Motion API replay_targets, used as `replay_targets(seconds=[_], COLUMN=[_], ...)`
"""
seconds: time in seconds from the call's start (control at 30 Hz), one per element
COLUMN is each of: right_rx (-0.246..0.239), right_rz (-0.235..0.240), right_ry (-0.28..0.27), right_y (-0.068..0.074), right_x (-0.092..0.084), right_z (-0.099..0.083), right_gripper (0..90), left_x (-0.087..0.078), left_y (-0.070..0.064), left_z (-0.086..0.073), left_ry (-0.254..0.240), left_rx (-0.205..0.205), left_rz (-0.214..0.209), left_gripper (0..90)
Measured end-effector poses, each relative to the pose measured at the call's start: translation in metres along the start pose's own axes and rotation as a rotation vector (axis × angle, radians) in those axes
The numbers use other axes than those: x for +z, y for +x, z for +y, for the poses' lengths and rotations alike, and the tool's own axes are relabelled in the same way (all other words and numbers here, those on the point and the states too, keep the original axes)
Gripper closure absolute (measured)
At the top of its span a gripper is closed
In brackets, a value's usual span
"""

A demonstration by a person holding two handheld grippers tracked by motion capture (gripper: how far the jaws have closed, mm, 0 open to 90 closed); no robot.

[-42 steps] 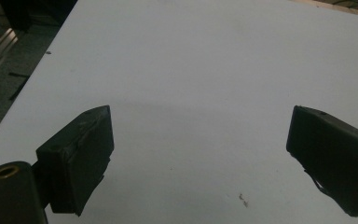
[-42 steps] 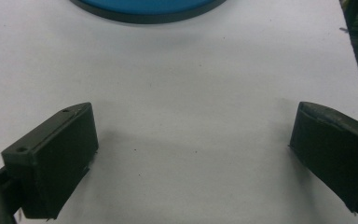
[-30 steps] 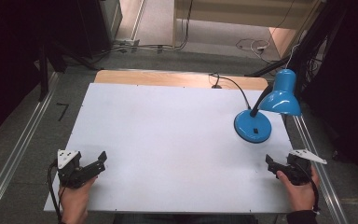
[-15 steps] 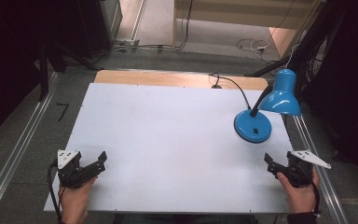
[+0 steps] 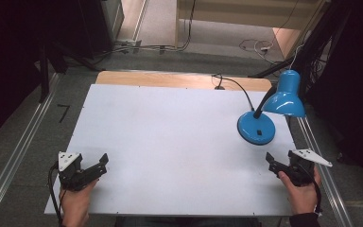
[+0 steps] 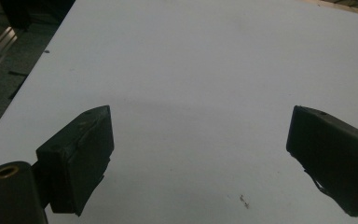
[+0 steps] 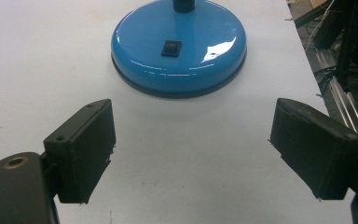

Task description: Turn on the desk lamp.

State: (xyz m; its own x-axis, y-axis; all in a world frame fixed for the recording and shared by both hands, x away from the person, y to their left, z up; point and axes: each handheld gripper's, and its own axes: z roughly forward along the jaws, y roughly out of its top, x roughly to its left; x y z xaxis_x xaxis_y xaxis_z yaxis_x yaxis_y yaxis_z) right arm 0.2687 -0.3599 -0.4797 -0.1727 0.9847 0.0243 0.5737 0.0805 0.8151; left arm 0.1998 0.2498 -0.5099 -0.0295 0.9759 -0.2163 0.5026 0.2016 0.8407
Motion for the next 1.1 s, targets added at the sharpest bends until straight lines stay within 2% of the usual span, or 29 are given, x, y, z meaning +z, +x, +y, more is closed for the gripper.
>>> replay_targets(seconds=[1.1], right_rx=[0.009], right_rz=[0.02], right_ry=[0.004], right_y=[0.003], right_x=[0.015], right_z=[0.01], right_gripper=[13.2], left_x=[0.001], left_y=[0.0], left_z=[0.0], left_ry=[0.002], left_rx=[-0.001], left_rz=[0.0], left_gripper=[8.0])
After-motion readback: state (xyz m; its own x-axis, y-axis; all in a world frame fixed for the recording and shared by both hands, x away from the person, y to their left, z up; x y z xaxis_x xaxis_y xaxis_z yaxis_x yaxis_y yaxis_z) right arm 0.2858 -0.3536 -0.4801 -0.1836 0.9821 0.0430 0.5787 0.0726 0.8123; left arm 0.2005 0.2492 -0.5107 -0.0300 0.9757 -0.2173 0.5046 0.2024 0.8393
